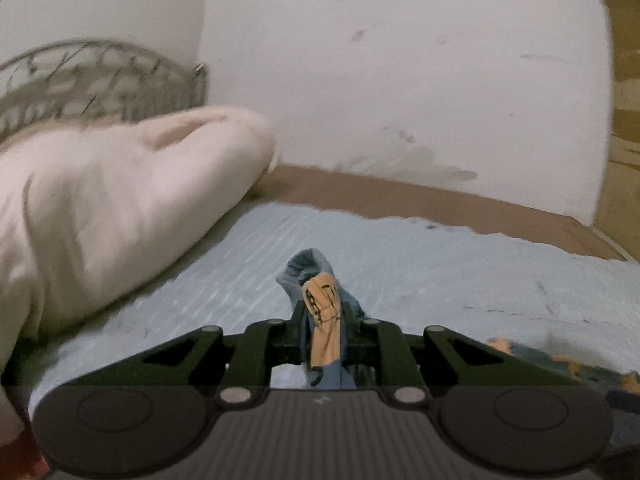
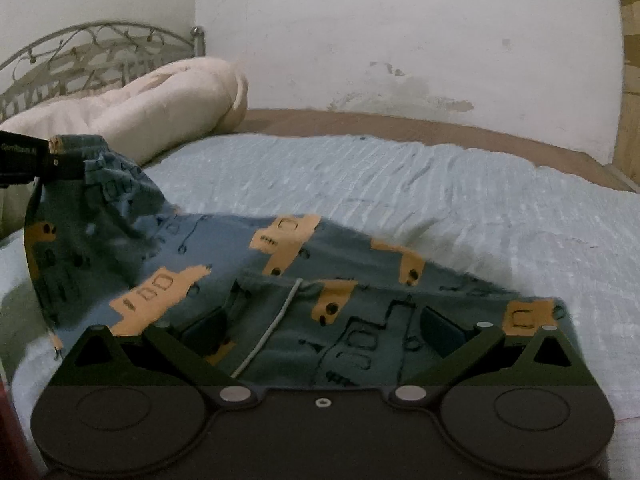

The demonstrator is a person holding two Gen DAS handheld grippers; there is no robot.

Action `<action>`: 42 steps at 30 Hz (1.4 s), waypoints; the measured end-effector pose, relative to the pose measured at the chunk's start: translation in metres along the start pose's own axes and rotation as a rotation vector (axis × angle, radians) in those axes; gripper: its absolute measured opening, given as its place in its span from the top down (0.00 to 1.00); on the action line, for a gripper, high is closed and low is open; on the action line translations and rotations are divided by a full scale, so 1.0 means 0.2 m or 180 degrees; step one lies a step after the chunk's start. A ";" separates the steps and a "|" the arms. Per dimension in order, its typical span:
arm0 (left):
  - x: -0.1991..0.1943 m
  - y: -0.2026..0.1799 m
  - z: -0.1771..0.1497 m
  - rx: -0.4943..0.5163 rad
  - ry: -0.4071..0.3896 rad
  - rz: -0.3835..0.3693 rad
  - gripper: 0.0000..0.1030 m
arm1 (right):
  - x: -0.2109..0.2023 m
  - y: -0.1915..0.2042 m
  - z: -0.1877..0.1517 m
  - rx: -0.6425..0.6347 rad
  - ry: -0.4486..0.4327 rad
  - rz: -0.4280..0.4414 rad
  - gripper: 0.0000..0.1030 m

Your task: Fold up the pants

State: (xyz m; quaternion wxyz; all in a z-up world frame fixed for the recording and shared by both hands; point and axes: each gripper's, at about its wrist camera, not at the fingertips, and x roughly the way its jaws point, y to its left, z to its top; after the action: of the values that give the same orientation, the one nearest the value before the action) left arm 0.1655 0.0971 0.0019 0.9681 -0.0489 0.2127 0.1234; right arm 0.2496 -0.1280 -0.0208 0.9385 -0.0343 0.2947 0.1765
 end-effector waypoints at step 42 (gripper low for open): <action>-0.36 -0.92 -0.23 0.1385 0.0418 -0.1524 0.08 | -0.65 -0.68 -0.30 0.0790 -0.0128 -0.0656 0.01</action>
State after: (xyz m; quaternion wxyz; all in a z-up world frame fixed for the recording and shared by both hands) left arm 0.1314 -0.1038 -0.0020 0.9415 0.1026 0.2785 -0.1593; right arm 0.1656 -0.3057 -0.0010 0.9544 0.0555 0.2903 0.0421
